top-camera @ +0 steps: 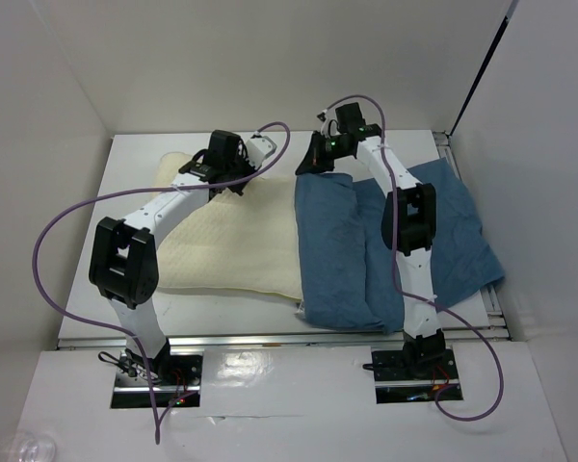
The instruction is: Put the pillow into the pillowcase
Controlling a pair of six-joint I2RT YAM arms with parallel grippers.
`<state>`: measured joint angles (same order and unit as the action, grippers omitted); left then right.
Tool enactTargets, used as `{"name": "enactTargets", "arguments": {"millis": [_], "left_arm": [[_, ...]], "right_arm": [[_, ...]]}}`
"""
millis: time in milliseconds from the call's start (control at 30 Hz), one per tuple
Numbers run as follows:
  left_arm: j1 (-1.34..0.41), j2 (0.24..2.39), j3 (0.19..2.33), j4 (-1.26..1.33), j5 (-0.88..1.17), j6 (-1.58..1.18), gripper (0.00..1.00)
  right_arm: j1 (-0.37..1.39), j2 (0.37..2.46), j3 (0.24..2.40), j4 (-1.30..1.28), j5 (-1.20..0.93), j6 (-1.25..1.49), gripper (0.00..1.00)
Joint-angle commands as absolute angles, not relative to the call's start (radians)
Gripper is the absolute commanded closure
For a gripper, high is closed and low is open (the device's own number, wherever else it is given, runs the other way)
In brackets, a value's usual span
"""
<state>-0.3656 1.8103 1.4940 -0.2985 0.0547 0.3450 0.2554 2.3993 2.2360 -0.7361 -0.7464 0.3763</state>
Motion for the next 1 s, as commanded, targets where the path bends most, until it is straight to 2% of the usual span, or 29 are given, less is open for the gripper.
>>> {"name": "enactTargets", "arguments": {"millis": [0,133,500,733,800,833,867,900,967], "left_arm": [[-0.377,1.789,1.546,-0.236,0.086,0.36,1.0],[-0.377,1.789,1.546,-0.245,0.097,0.36,1.0],[-0.387,1.809,1.614,-0.242,0.106,0.327,1.0],[-0.387,1.809,1.563,-0.212,0.077,0.318,1.0],[-0.387,1.809,1.537,-0.189,0.045,0.302,1.0],[-0.387,1.809,1.537,-0.18,-0.007,0.293,1.0],[-0.376,1.809,1.528,-0.179,-0.043,0.284,1.0],[-0.364,1.819,1.528,-0.17,-0.078,0.261,0.86],[-0.339,1.829,1.528,-0.17,-0.11,0.238,0.63]], "right_arm": [[0.255,2.42,2.336,-0.692,-0.825,0.432,1.0],[0.307,2.45,2.408,-0.623,-0.871,0.483,1.0],[0.463,2.439,2.312,-0.491,-0.957,0.588,1.0],[0.451,2.465,2.354,-0.491,-0.92,0.574,0.99],[0.419,2.491,2.399,-0.52,-0.885,0.534,0.77],[0.402,2.491,2.44,-0.52,-0.868,0.52,0.62],[0.384,2.491,2.45,-0.52,-0.839,0.506,0.55],[0.338,2.476,2.45,-0.52,-0.839,0.479,0.48],[0.292,2.448,2.462,-0.529,-0.839,0.44,0.43]]}}
